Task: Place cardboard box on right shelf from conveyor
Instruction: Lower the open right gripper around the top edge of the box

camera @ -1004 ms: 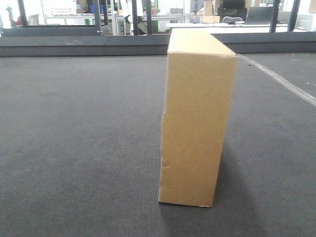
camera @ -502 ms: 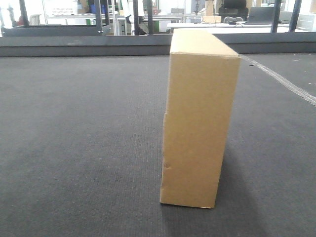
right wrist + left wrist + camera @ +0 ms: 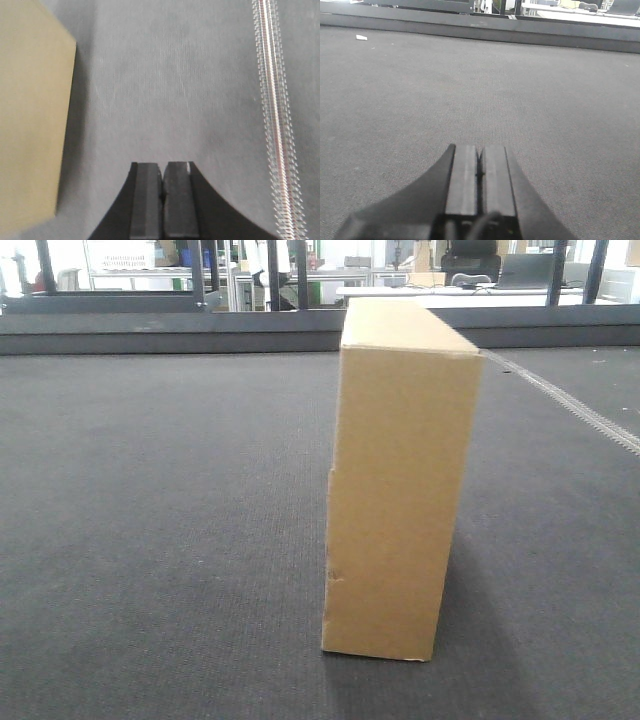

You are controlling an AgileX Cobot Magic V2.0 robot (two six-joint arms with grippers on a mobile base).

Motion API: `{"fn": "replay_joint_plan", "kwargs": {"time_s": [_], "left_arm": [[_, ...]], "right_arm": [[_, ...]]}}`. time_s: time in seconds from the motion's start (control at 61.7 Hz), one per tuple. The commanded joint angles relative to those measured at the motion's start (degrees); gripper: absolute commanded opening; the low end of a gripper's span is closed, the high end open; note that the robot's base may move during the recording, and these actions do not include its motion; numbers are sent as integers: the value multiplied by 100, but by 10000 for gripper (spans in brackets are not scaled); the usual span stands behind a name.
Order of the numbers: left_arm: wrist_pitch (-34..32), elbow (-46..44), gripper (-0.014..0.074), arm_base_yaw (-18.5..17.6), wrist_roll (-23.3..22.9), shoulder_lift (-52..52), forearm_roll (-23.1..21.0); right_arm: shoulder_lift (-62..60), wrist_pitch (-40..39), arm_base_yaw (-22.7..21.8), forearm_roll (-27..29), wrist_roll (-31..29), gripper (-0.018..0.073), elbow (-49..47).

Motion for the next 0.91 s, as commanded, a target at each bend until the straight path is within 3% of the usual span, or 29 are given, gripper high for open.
{"fn": "replay_joint_plan", "kwargs": {"time_s": [0.0, 0.065, 0.13, 0.211, 0.292, 0.324, 0.535, 0.713, 0.891], "left_arm": [[-468, -16, -119, 8, -16, -40, -26], [-468, -16, -119, 8, -16, -40, -26], [-468, -16, -119, 8, -16, -40, -26], [-468, -16, -119, 8, -16, -40, -26], [-468, -16, -119, 8, -16, -40, -26], [-468, -16, -119, 8, -16, -40, -26], [-468, -16, -119, 8, -16, -40, -26], [-468, -16, -119, 8, -16, -40, -26], [-468, -16, -119, 8, -16, -40, -26]], "right_arm": [[408, 27, 330, -493, 695, 30, -599], [738, 227, 575, -698, 892, 39, -958], [1048, 349, 815, -722, 940, 103, -1257], [1421, 359, 1088, -730, 940, 292, -1584], [1772, 313, 1308, -730, 977, 557, -1880], [1872, 313, 1372, -730, 1009, 622, -2012], [2418, 631, 1809, -678, 1972, 606, -2995], [2829, 679, 2089, -694, 2192, 606, -3661], [3170, 685, 2211, -694, 2309, 606, -3743]]}}
